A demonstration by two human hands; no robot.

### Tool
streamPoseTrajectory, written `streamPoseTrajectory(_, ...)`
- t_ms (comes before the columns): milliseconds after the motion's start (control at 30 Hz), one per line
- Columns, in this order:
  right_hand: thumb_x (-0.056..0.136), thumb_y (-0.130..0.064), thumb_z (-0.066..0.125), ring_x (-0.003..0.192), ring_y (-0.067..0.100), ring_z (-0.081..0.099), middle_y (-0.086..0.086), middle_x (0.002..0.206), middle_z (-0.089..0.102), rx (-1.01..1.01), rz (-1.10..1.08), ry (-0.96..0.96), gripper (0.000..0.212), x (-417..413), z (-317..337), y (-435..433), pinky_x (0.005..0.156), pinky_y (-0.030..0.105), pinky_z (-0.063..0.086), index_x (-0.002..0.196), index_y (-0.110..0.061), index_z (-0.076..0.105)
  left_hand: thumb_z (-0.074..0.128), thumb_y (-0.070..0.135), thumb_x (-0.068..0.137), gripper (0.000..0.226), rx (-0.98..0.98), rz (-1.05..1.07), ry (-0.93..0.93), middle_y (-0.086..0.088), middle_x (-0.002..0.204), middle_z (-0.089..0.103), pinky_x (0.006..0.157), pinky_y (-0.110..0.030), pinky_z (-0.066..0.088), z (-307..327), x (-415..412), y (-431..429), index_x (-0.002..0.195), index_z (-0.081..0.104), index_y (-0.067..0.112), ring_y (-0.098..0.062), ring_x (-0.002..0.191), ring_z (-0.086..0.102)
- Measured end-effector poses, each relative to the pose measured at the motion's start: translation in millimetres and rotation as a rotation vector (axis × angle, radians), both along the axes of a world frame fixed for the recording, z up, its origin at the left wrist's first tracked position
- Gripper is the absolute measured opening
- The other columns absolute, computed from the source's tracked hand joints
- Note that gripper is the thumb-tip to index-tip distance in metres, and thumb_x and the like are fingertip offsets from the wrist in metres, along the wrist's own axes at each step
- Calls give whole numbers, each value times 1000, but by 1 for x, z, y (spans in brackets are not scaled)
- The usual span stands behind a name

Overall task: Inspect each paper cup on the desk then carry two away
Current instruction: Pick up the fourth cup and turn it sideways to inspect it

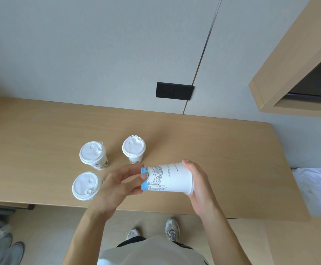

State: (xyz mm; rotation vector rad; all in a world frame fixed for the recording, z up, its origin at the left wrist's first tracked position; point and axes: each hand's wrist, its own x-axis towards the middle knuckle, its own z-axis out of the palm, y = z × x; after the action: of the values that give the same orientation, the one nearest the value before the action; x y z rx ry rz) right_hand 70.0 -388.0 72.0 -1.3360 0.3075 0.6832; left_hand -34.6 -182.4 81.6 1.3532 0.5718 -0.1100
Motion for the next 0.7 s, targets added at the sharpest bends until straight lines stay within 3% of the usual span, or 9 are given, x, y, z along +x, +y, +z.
streamPoseTrajectory(133,61,-54,79,103,21,68,-1,104,70,-13,-8,-1,50,1,2,5,86,39,49,103,-28,74,69,35,97,25,32,30,51,-3,106,81,71,-34,63,7,3,-1,114,76,19,-39,84,77)
streamPoseTrajectory(267,56,-54,80,105,21,69,-1,107,71,-13,-30,1,60,4,3,9,84,37,51,109,-27,73,79,30,88,35,4,25,-25,-3,116,78,82,-33,63,4,2,4,121,74,17,-34,101,76)
streamPoseTrajectory(333,55,-53,80,105,22,69,0,107,72,-6,-36,2,62,5,4,11,85,39,51,110,-26,73,79,35,88,37,12,31,-3,-3,116,78,82,-34,63,5,3,4,122,73,19,-31,99,77)
streamPoseTrajectory(433,58,-51,80,100,21,69,-1,104,71,3,-29,-10,57,5,6,12,83,38,52,108,-26,73,70,34,96,28,21,54,36,-6,108,80,78,-35,63,7,5,3,119,74,18,-37,88,78)
streamPoseTrajectory(567,67,-45,77,99,18,68,-5,101,71,26,-16,-27,45,6,7,12,81,35,49,108,-27,71,80,32,86,38,-10,53,-8,-5,118,77,85,-39,63,4,3,5,121,73,19,-38,98,76)
streamPoseTrajectory(700,68,-45,78,101,18,67,-5,102,70,35,-10,-26,46,6,6,11,84,37,49,110,-27,70,70,34,96,28,2,76,71,-6,112,78,76,-38,65,7,5,3,118,74,16,-39,83,79)
